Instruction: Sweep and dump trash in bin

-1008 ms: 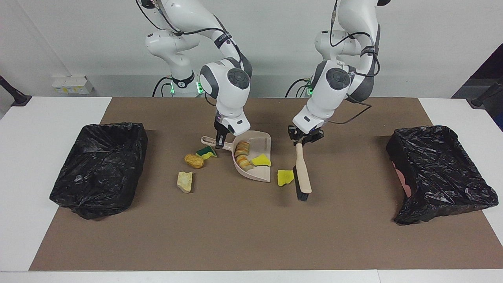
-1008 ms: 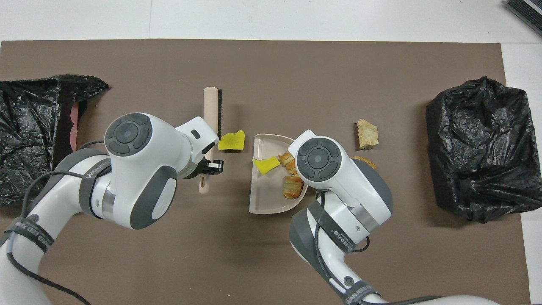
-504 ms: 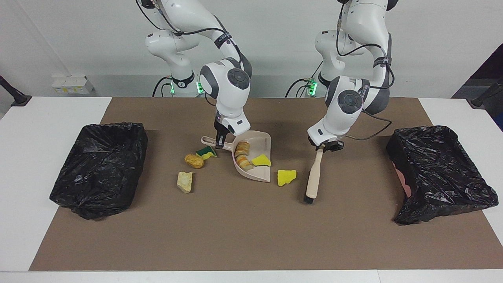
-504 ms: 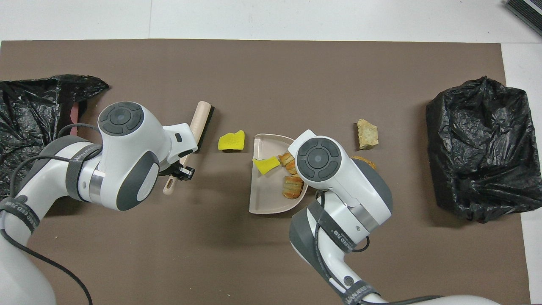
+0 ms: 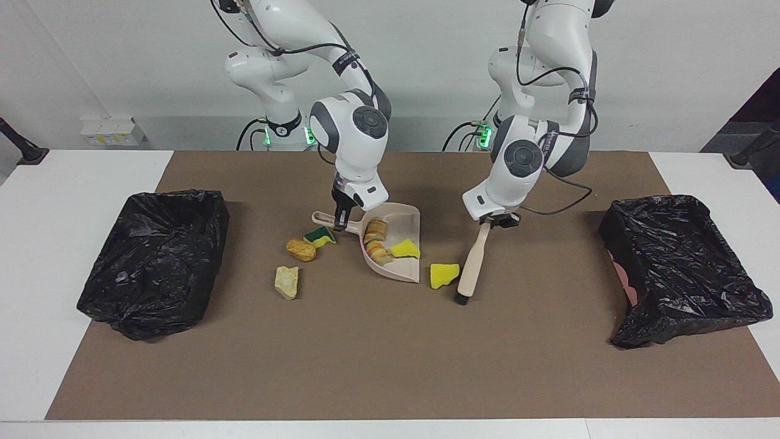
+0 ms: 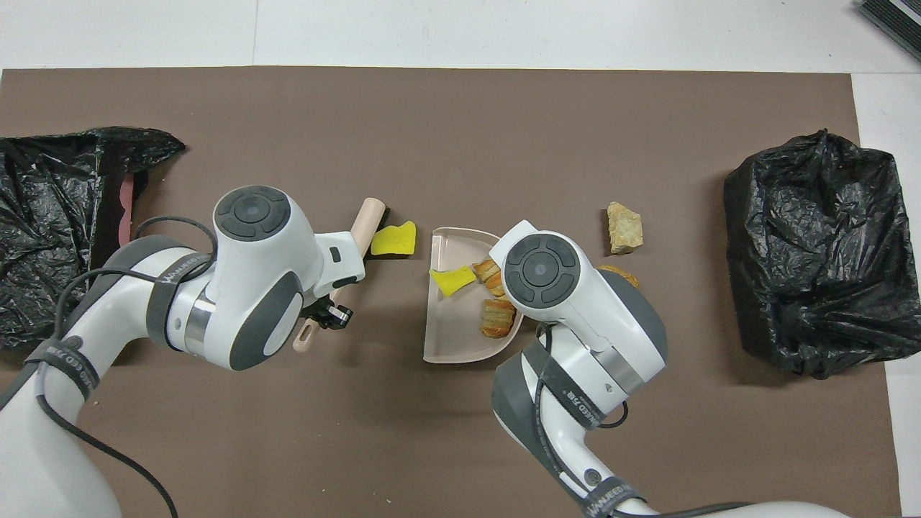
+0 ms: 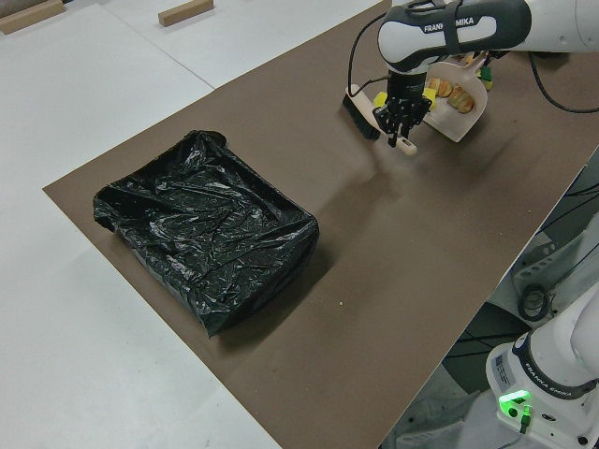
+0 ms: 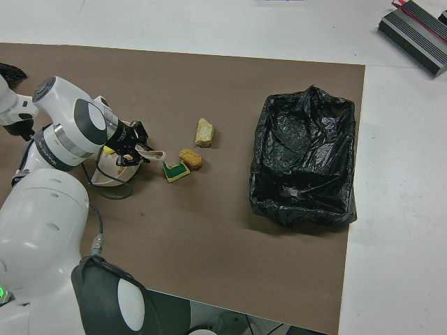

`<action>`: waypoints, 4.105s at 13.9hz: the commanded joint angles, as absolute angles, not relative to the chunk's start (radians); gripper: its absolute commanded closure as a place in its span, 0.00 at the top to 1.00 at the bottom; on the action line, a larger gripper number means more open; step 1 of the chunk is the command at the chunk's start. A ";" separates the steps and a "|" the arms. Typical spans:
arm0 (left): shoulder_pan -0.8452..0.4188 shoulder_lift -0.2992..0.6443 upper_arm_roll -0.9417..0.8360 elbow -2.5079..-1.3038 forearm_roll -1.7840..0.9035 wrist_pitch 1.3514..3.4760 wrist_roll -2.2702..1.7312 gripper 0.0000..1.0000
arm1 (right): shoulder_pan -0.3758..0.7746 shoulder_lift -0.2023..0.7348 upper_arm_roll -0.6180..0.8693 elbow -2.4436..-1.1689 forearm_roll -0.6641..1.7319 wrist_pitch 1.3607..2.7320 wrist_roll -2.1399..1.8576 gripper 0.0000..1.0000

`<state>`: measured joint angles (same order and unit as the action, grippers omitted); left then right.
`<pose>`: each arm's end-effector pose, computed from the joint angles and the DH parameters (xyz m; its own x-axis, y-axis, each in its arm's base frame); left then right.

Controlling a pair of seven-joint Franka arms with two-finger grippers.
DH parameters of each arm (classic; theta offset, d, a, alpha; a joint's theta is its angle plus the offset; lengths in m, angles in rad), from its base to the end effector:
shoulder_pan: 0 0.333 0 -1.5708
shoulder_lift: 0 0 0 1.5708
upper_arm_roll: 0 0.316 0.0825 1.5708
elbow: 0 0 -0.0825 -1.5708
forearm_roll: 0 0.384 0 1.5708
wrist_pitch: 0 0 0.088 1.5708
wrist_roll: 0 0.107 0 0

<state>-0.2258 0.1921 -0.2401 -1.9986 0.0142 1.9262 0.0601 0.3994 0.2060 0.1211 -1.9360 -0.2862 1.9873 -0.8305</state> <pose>0.5010 -0.2473 0.3482 0.8293 -0.4981 -0.2533 -0.5032 -0.8628 0.0491 0.5173 0.2735 0.3705 0.0841 0.9597 -0.2683 0.9965 -0.0807 0.0235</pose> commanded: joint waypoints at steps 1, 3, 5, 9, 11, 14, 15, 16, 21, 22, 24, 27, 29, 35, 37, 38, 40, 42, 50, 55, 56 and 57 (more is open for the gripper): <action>-0.285 0.147 -0.256 -2.052 -0.004 1.908 0.057 0.00 | 0.390 0.210 0.129 -1.945 -0.311 2.016 -0.807 0.00; -0.325 0.137 -0.277 -2.060 -0.096 1.916 0.049 0.00 | 0.385 0.212 0.129 -1.947 -0.307 2.016 -0.807 0.00; -0.327 0.132 -0.311 -2.054 -0.172 1.905 -0.024 0.00 | 0.380 0.212 0.129 -1.951 -0.301 2.022 -0.807 0.00; -0.318 0.111 -0.313 -2.019 -0.173 1.870 -0.260 0.00 | 0.362 0.210 0.129 -1.971 -0.298 2.057 -0.814 0.00; -0.321 0.109 -0.313 -2.019 -0.161 1.867 -0.479 0.00 | 0.362 0.210 0.129 -1.971 -0.299 2.066 -0.824 0.00; -0.328 0.100 -0.314 -2.019 -0.158 1.855 -0.572 0.00 | 0.360 0.212 0.129 -1.968 -0.299 2.072 -0.833 0.00; -0.327 0.074 -0.316 -2.017 -0.158 1.832 -0.571 0.00 | 0.360 0.212 0.129 -1.965 -0.299 2.072 -0.833 0.00; -0.325 0.048 -0.316 -2.020 -0.158 1.803 -0.571 0.00 | 0.356 0.209 0.129 -1.960 -0.299 2.065 -0.844 0.00; -0.345 -0.052 -0.336 -2.104 -0.158 1.801 -0.618 0.00 | 0.229 0.169 0.127 -1.869 -0.241 1.979 -1.098 0.00; -0.350 -0.079 -0.359 -2.155 -0.160 1.859 -0.620 0.00 | 0.197 0.169 0.124 -1.847 -0.201 1.964 -1.176 0.00; -0.353 -0.144 -0.412 -2.259 -0.163 1.975 -0.624 0.00 | 0.109 0.160 0.124 -1.832 -0.192 1.953 -1.302 0.00; -0.389 -0.170 -0.468 -2.335 -0.175 1.994 -0.693 0.00 | 0.019 0.158 0.124 -1.783 -0.181 1.925 -1.426 0.00; -0.446 -0.181 -0.477 -2.370 -0.184 2.016 -0.728 0.00 | -0.032 0.155 0.124 -1.746 -0.178 1.886 -1.482 0.00; -0.580 -0.213 -0.512 -2.445 -0.262 2.109 -0.873 0.00 | -0.169 0.111 0.118 -1.674 -0.166 1.809 -1.629 0.00; -0.589 -0.215 -0.512 -2.457 -0.293 2.112 -0.853 0.00 | -0.242 0.110 0.118 -1.651 -0.166 1.809 -1.695 0.00; -0.591 -0.213 -0.512 -2.459 -0.295 2.112 -0.850 0.00 | -0.276 0.115 0.117 -1.643 -0.164 1.813 -1.736 0.00; -0.589 -0.209 -0.511 -2.467 -0.296 2.111 -0.841 0.00 | -0.360 0.118 0.115 -1.641 -0.170 1.828 -1.782 0.00; -0.583 -0.209 -0.509 -2.473 -0.302 2.106 -0.839 0.27 | -0.396 0.117 0.107 -1.635 -0.198 1.829 -1.780 0.00; -0.534 -0.123 -0.444 -2.344 -0.290 2.102 -0.735 1.00 | -0.422 0.097 0.097 -1.696 -0.624 1.979 -1.437 0.00; -0.532 -0.039 -0.208 -2.195 -0.016 2.103 -0.614 1.00 | -0.367 0.048 0.097 -1.810 -0.790 1.973 -1.361 0.00; -0.529 -0.028 -0.175 -2.172 0.006 2.103 -0.580 1.00 | -0.362 0.043 0.097 -1.815 -0.813 1.961 -1.362 0.00; -0.528 -0.023 -0.137 -2.158 0.023 2.111 -0.536 1.00 | -0.361 0.019 0.097 -1.847 -0.837 1.957 -1.365 0.00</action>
<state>-0.5296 -0.0613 -0.1863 -2.2115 -0.0227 2.1068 -0.5958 -0.3665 0.0909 0.0960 -1.7668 -0.7782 1.9531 -1.3823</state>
